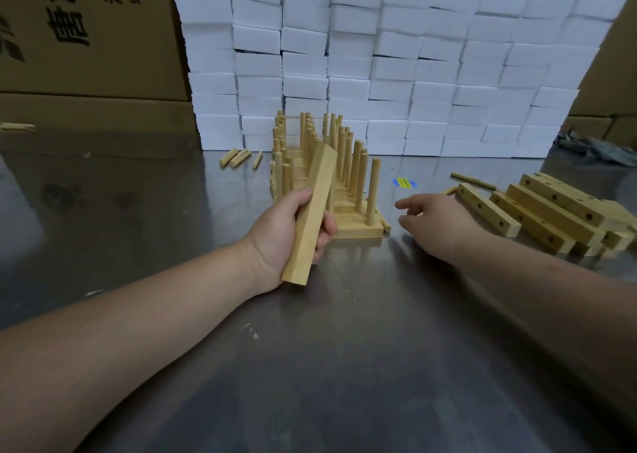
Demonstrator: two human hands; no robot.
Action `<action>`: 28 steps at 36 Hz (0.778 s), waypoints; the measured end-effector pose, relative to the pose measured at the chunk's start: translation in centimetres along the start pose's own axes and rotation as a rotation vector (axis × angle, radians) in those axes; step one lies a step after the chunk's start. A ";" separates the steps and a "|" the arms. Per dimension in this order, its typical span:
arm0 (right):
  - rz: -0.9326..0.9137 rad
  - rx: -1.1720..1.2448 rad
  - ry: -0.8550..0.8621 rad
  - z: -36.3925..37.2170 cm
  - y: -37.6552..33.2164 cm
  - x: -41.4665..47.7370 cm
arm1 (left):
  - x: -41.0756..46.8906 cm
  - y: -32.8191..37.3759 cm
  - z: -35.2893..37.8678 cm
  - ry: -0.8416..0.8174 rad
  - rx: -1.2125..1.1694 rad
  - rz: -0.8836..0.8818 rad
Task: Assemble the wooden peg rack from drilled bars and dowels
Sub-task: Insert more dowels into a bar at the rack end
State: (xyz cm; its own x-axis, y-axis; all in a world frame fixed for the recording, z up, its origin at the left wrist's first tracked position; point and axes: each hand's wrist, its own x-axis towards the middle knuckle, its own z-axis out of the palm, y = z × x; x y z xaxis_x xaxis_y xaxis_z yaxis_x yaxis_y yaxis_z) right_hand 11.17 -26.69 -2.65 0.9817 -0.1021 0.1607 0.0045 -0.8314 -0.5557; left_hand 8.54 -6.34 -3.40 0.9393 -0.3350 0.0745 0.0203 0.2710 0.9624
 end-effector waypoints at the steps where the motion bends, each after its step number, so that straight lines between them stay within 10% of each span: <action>1: -0.012 -0.034 -0.031 0.1 -0.1 0.4 | 0.0 0.0 0.0 -0.003 0.013 -0.008; 18: 0.099 -0.395 -0.027 0.1 -0.8 1.5 | -0.1 -0.2 -0.4 -0.063 0.019 0.010; 28: 0.173 0.312 0.373 -2.2 1.3 -1.6 | 0.0 -0.3 -0.4 -0.057 0.126 0.061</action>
State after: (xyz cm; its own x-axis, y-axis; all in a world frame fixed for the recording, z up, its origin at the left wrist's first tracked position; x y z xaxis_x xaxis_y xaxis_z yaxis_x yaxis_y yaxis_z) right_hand 9.18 -28.80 -1.83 0.8386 -0.4589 0.2934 -0.0392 -0.5881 -0.8079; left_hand 8.66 -6.07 -3.79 0.9165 -0.3726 0.1454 -0.0829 0.1786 0.9804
